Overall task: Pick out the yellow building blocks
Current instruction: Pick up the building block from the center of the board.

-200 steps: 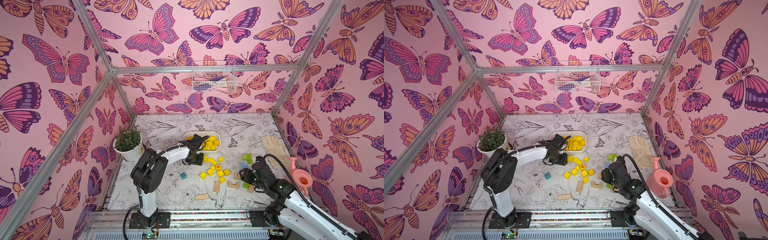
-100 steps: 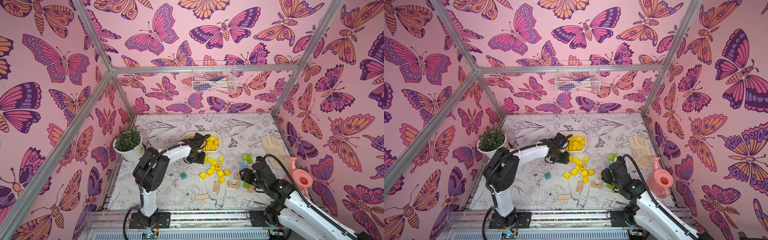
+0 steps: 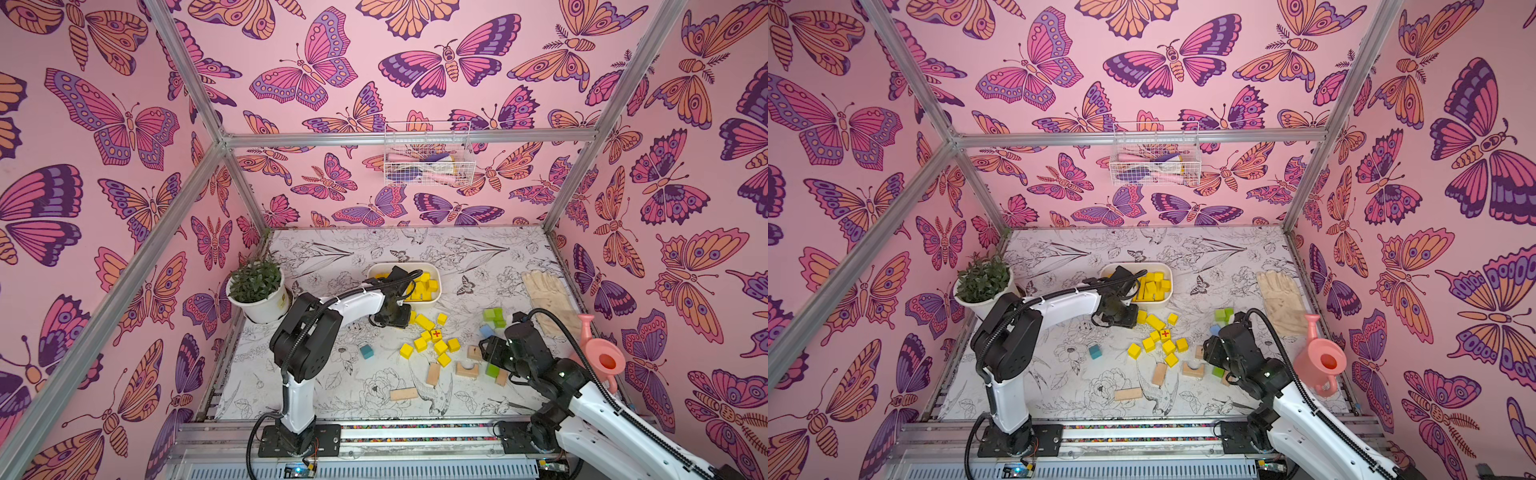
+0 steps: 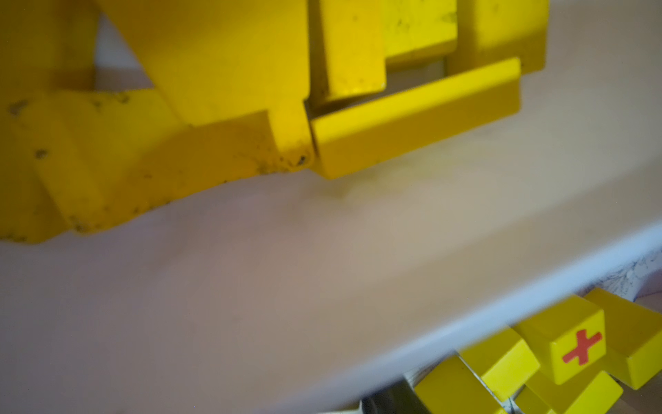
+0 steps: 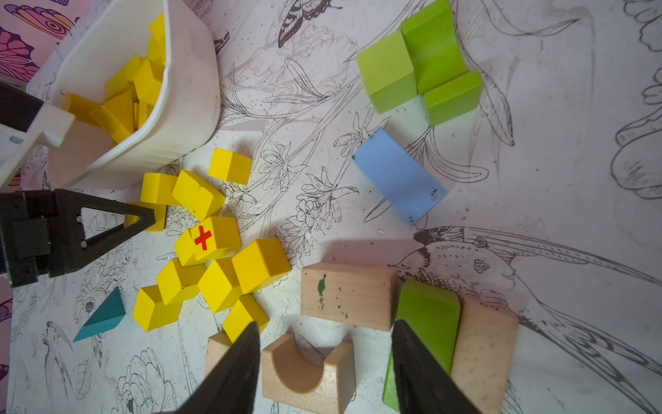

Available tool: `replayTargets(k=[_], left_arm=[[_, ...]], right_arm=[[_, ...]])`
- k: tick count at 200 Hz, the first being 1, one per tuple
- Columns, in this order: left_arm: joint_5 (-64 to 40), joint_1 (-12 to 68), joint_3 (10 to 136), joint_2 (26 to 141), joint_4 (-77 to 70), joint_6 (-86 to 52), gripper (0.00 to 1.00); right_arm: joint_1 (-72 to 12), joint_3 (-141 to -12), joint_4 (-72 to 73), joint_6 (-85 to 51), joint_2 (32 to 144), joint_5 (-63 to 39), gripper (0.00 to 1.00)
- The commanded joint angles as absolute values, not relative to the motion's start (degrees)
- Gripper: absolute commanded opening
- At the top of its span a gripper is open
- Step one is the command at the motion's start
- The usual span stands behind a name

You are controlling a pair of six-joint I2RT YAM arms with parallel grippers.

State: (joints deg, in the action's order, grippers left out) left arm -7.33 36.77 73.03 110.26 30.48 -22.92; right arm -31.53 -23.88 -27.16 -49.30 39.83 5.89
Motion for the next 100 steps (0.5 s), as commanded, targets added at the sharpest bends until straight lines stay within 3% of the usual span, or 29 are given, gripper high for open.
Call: replayTargets(k=[1,100], left_arm=[[-6.02,37.01,71.22,108.40,32.20,-22.02,0.34],[-12.19,36.15,58.23,94.41,19.60,-19.45,0.23]], right_arm=[[-31.11,-23.02,-26.89,-49.31,39.27,5.45,0.59],[-30.59,-22.62,-26.89,-49.19,38.46,5.07,0.59]])
